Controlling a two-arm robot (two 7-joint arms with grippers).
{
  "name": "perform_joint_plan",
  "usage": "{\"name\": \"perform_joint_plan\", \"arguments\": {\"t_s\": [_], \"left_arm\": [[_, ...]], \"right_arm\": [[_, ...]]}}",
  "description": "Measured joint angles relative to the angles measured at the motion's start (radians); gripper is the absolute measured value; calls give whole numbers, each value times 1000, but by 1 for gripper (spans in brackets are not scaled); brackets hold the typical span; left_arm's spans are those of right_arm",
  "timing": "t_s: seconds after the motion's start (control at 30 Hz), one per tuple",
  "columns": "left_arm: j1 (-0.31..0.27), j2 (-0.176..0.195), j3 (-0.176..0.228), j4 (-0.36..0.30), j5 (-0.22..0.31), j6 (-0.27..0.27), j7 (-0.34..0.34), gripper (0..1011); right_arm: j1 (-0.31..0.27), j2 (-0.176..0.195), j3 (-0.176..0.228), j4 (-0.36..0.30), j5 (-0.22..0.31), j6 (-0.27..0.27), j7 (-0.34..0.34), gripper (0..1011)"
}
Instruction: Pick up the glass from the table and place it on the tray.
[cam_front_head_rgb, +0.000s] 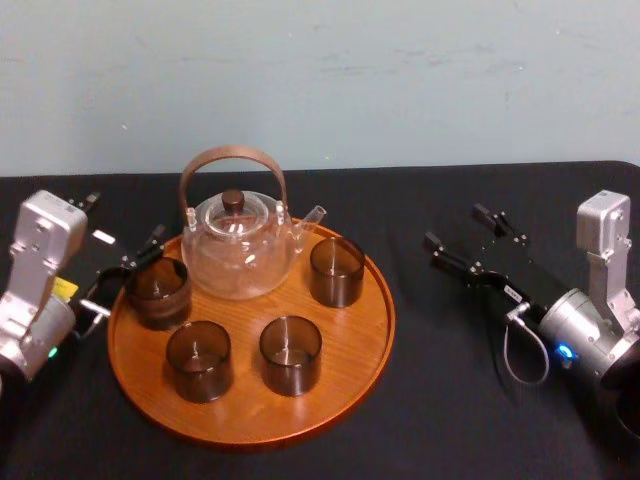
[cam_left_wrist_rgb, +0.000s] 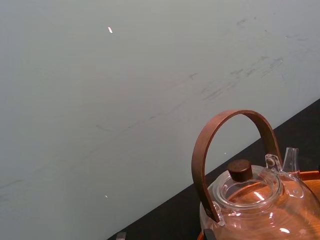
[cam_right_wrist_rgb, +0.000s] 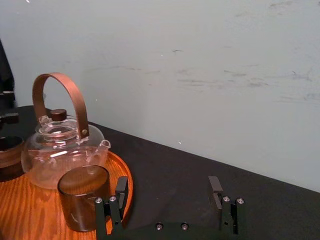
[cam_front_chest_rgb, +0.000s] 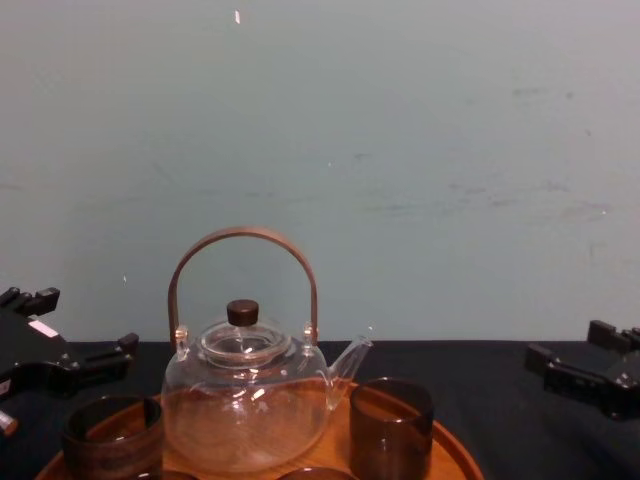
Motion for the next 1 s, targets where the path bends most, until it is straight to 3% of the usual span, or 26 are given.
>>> {"name": "perform_joint_plan", "arguments": {"t_s": [1.0], "left_arm": [[0, 0, 0, 0, 0, 0, 0, 1001]], "right_arm": [[1, 2, -3, -1, 1, 3, 4, 1002]]}}
